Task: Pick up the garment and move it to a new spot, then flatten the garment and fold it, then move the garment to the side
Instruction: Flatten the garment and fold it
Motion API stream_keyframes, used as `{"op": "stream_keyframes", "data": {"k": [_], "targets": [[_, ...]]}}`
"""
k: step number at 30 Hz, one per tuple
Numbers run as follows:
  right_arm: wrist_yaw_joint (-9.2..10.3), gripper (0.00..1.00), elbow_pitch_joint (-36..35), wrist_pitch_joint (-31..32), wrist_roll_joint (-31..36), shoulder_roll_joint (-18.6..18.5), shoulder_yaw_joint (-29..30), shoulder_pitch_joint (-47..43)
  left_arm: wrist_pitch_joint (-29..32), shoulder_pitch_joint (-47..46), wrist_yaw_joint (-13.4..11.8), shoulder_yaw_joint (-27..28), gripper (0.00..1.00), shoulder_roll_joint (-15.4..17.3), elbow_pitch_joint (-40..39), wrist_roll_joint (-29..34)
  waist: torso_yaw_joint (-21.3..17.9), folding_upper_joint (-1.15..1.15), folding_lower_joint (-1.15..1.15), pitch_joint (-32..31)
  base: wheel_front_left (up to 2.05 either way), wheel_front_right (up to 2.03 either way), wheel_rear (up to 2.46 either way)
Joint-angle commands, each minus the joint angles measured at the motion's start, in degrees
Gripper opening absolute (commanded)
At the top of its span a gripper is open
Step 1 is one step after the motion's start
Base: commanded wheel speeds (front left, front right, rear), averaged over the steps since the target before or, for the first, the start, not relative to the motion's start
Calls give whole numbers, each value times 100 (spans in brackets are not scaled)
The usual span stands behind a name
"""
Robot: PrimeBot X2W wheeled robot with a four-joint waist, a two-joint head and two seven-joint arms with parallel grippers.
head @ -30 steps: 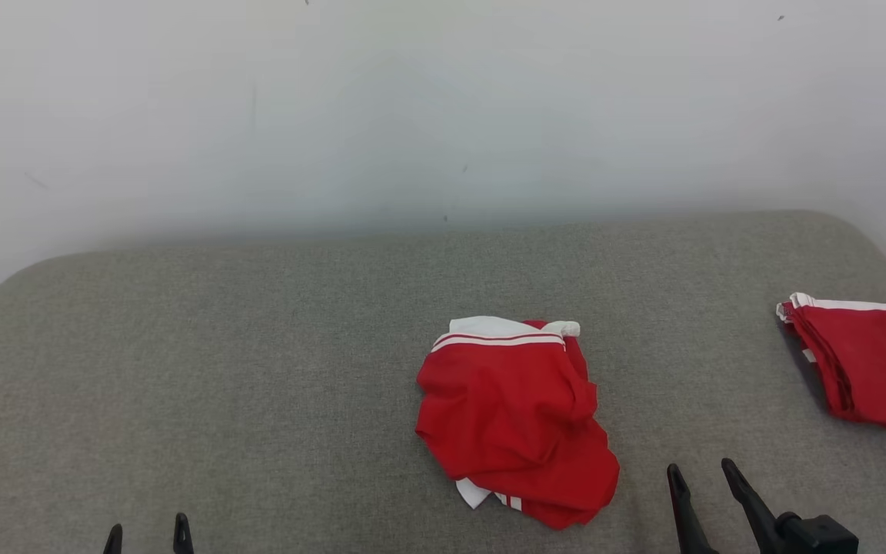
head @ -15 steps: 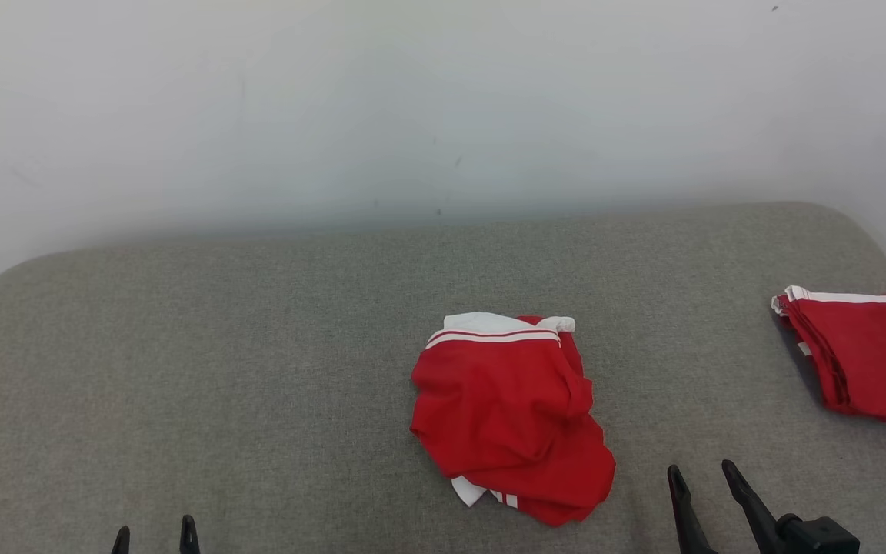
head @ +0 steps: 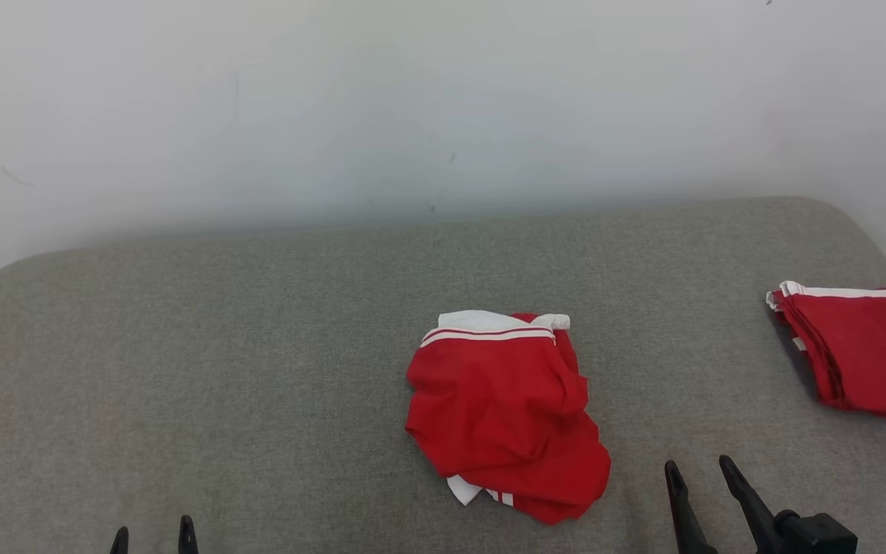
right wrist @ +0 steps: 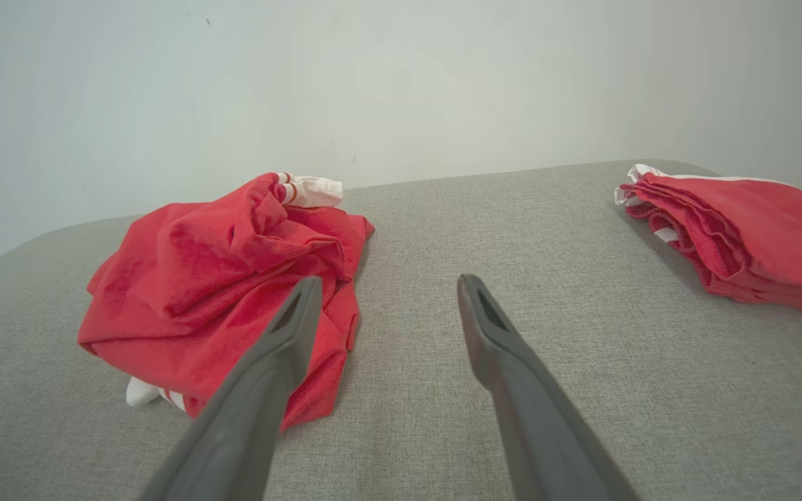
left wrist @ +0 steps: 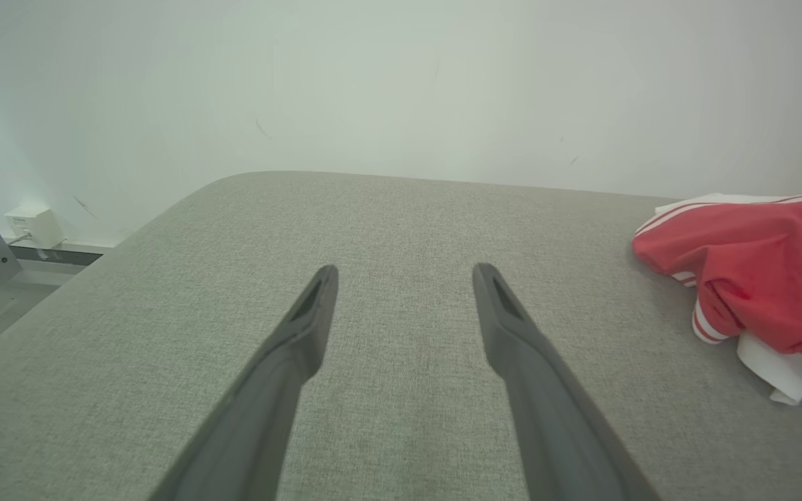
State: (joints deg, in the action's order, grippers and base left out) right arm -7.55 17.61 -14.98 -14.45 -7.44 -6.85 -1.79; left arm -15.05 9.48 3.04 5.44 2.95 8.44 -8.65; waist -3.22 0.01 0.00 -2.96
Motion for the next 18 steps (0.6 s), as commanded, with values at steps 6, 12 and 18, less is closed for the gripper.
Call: {"op": "stream_keyframes", "data": {"k": [6, 12, 18], "targets": [[16, 100, -18, -25, 5, 23, -38, 53, -17, -237, 201, -106, 100, -13, 253, -141, -114, -1, 0, 50, 0, 0, 0], [16, 100, -38, -24, 7, -12, -106, 125, 121, -1010, 397, -489, 100, 77, 887, -358, -305, -1, 0, 155, 0, 0, 0], [16, 100, -47, -18, 18, -24, -233, 220, 1081, -2246, 449, -815, 100, 213, 1436, -821, -677, -1, 0, 342, 0, 0, 0]]}}
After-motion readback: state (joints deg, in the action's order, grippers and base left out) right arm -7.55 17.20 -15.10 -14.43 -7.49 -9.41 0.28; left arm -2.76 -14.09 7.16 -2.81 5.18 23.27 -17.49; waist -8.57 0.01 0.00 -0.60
